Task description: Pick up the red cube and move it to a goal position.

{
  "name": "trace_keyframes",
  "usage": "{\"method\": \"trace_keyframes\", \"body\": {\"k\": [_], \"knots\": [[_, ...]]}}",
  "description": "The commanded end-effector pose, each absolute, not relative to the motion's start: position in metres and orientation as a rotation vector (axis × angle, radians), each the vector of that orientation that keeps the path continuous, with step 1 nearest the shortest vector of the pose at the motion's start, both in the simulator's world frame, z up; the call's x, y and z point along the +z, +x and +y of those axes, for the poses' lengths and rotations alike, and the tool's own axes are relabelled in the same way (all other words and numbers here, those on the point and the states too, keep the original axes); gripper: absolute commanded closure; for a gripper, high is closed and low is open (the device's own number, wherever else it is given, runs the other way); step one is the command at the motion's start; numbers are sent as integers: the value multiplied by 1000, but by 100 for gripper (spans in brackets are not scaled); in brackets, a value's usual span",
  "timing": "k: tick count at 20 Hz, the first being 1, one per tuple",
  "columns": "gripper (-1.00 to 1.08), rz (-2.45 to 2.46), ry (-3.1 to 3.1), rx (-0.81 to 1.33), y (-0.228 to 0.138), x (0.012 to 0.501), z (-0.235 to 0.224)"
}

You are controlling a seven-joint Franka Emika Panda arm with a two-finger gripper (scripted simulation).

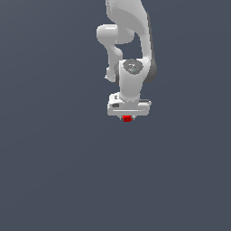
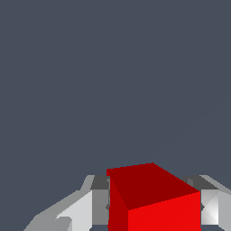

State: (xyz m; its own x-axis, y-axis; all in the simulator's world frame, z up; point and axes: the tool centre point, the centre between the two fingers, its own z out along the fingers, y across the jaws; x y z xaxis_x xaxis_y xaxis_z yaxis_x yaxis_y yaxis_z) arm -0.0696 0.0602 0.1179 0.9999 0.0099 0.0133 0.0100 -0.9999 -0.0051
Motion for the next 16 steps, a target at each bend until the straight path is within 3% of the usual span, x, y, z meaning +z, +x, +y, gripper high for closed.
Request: {"method": "trace_keyframes", "body": {"k": [1, 16], "knots": [[108, -15, -3136, -21, -69, 143, 49], [108, -9, -3137, -8, -62, 300, -22]]}}
